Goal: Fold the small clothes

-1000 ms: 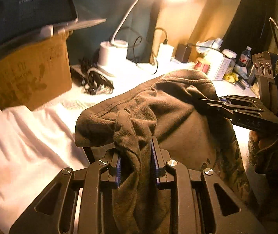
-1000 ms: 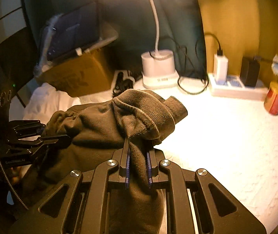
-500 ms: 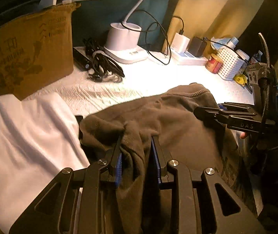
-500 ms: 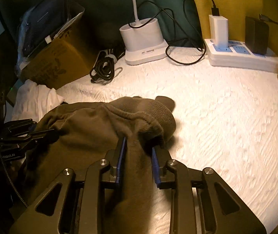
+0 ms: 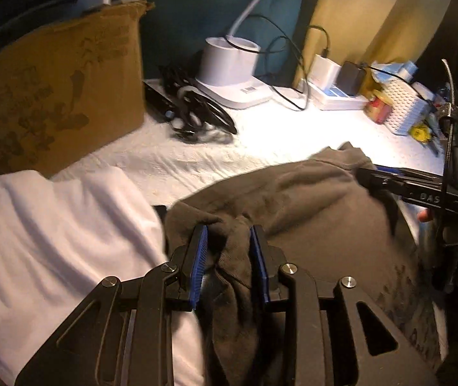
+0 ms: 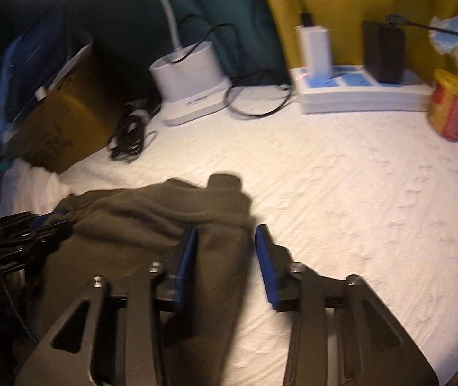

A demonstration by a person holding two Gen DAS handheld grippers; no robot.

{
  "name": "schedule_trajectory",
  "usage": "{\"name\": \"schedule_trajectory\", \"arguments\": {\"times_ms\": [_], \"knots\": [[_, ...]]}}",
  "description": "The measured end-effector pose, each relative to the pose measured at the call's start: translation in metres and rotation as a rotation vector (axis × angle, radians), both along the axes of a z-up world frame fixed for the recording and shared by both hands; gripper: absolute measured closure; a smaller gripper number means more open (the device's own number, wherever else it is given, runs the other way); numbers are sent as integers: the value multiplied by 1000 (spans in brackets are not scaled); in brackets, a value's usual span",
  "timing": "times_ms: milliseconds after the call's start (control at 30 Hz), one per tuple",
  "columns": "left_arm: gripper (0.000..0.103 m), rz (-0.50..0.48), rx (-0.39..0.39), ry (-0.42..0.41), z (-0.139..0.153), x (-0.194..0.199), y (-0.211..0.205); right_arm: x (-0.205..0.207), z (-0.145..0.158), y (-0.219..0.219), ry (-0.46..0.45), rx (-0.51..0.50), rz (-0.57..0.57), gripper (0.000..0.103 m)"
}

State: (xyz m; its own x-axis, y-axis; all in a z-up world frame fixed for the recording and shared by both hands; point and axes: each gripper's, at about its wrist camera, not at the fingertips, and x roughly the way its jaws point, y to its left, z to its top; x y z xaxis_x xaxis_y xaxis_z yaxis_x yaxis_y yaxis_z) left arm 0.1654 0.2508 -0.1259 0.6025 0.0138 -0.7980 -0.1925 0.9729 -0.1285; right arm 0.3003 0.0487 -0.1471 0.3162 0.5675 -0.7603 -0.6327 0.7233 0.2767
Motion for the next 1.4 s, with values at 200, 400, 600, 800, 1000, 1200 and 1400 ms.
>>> {"name": "schedule_trajectory", "arguments": {"times_ms": [200,400,600,800,1000,1200,1400], "knots": [[75,18,8,-9,4,-4,2,-3,1,5,-49,-56,3,62],[75,37,-12,-37,14,-21,3,-6,4,3,-72,-87,-26,50],[75,33,-23,-56,20,-38,-4,-15,9,-3,-80,-92,-17,50],[74,29,-32,-67,23,-55,-14,-32,11,-8,-84,-97,-9,50],[48,17,-53,-74,22,-72,-25,-52,15,-17,-86,-94,1,50],[48,18,-59,-49,14,-86,-35,-73,13,-22,-78,-104,12,50],[48,39,-59,-45,6,-100,-39,-94,4,-33,-57,-90,31,50]]}}
